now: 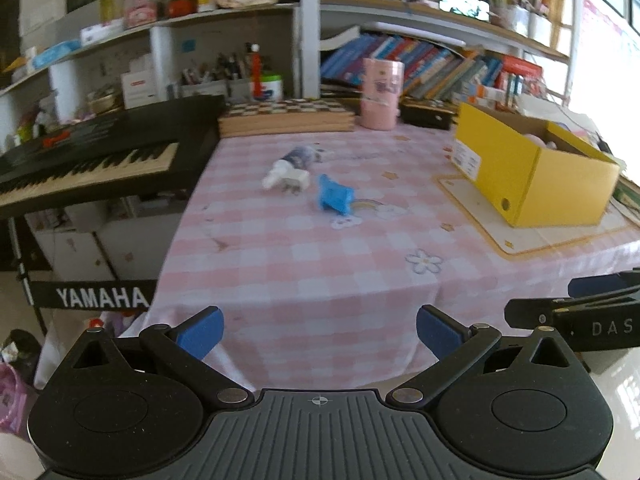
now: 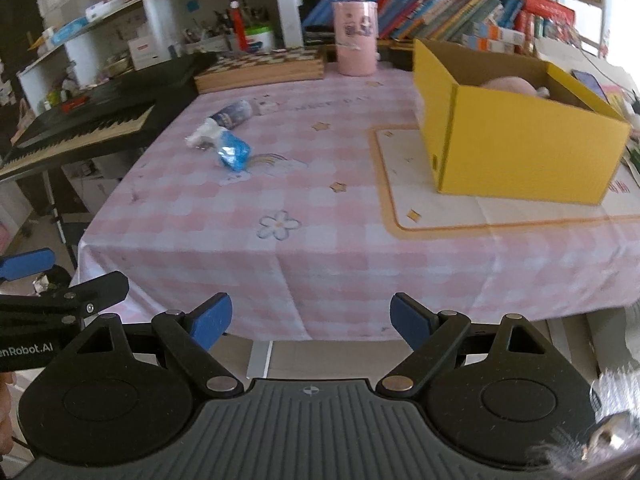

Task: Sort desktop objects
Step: 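Move both tools toward the blue plastic item and white plug charger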

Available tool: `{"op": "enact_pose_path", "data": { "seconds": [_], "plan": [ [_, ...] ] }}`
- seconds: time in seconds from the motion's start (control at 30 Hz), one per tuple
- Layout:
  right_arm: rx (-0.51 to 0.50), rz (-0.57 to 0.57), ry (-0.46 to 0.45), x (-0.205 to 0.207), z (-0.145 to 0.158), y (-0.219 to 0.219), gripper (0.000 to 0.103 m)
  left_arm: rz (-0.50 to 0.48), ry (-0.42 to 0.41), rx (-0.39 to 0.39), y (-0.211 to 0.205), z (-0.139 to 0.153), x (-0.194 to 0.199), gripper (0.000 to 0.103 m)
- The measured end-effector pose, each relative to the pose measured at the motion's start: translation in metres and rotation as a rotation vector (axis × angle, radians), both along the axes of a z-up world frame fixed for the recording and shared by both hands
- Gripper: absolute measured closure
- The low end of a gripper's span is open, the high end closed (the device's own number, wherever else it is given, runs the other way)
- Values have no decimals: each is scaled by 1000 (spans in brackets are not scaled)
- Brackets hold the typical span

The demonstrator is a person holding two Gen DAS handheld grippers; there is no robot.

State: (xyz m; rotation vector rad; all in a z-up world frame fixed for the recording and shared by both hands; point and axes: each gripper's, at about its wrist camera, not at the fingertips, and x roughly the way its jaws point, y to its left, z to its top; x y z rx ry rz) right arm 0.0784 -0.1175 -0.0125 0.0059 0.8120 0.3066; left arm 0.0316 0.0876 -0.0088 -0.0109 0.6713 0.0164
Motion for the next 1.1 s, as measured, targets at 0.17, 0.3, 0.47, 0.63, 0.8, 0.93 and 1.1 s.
{"op": "enact_pose_path", "data": {
  "seconds": [0.17, 0.3, 0.47, 0.63, 0.8, 0.93, 1.1],
  "plan": [
    [-16, 39, -21, 4, 5, 13, 16, 37, -11, -20, 11, 2, 1, 0],
    [-17, 50, -28, 9, 7, 17, 16, 45, -18, -23, 15, 3, 3, 0],
    [-15, 71, -30, 17, 6, 24, 16, 41, -27, -12, 15, 4, 6, 0],
    [-20, 93, -31, 30, 5, 30, 16, 45, -28, -3, 16, 4, 16, 0],
    [-18, 107, -31, 50, 4, 32, 16, 55, -24, 9, 15, 3, 33, 0],
    [-13, 127, -34, 69, 5, 33, 16, 65, -26, 11, 13, 4, 47, 0],
    [-8, 154, -46, 97, 8, 33, 16, 86, -23, 11, 10, 5, 71, 0]
  ]
}}
